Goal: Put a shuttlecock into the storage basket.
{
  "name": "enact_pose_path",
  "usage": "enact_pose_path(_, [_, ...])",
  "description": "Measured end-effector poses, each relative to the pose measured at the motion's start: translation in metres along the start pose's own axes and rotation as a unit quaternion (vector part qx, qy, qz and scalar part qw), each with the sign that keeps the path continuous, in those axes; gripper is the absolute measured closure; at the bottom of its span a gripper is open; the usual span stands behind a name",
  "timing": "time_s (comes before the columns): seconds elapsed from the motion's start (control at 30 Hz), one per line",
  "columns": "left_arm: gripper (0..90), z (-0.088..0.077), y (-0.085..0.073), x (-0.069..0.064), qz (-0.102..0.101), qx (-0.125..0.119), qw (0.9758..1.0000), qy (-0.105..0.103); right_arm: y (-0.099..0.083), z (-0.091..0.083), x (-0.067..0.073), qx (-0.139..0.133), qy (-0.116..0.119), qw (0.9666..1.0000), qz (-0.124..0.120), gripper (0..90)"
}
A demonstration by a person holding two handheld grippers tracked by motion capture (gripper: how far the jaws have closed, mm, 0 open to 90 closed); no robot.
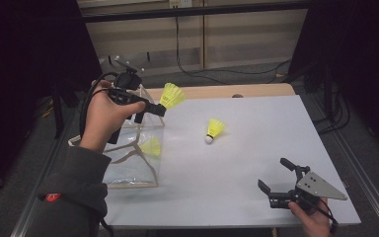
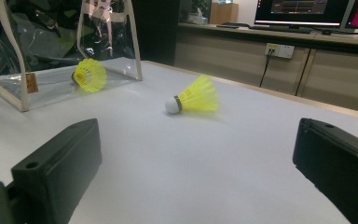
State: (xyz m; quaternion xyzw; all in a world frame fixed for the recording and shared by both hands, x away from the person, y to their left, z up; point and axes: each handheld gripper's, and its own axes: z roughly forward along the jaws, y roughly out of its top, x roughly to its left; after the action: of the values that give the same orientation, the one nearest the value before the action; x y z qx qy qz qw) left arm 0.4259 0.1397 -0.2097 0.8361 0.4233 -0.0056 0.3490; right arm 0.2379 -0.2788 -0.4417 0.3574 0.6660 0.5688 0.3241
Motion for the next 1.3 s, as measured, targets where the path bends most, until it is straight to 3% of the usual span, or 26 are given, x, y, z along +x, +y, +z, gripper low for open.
enact_pose_path(1.3, [64.6,-0.023,-0.003,0.022,-0.03,-0.021,0.9988,0.033,0.0,-0.001,-0.001,0.002,-0.001,1.0,0.001,1.1])
